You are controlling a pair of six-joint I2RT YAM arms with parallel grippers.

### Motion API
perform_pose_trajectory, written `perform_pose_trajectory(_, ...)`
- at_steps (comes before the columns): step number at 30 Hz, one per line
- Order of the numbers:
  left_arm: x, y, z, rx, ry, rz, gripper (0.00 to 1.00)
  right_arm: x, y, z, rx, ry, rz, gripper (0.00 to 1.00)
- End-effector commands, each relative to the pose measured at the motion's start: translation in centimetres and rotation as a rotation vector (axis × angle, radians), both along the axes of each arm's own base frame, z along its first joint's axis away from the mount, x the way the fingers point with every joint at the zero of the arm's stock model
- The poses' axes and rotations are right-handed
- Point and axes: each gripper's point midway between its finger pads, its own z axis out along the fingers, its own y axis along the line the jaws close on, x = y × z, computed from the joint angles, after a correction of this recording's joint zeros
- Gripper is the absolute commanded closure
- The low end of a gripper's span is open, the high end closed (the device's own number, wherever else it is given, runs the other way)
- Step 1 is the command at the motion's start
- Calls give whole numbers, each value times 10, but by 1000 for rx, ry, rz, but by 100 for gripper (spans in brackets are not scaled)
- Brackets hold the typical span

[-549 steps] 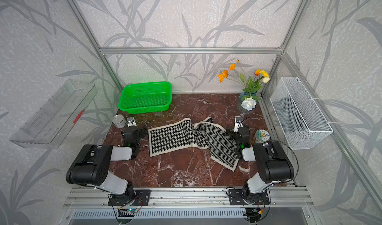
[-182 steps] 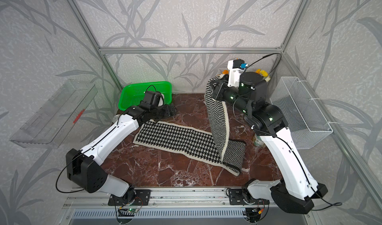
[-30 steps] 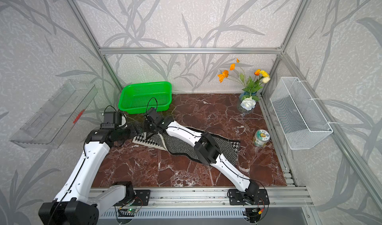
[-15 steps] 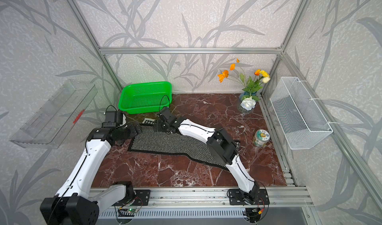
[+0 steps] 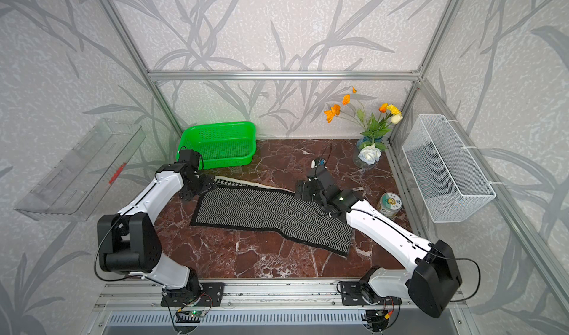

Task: Roll up the scarf and place it into the basket
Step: Flatten out the scarf at the center of the board.

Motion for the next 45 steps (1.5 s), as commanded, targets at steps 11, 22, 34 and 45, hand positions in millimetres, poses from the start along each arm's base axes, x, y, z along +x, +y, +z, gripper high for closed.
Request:
perform_pose_trajectory(11,50,23,-39,95,79,16,21,-54,-77,-33,-86,81,-104,10)
perform_pose_trajectory(22,78,32,-73,69,77,29,33,-75,-101,-65,-49,117,-188,10)
perform_pose_trajectory(34,85,41,-91,-7,66,78,54,-90,-118,-99,-65,187,-252,10)
perform_pose_trajectory(45,83,37,-73,-33,37,99,73,-95,-127,-116,-61,220,-288,11)
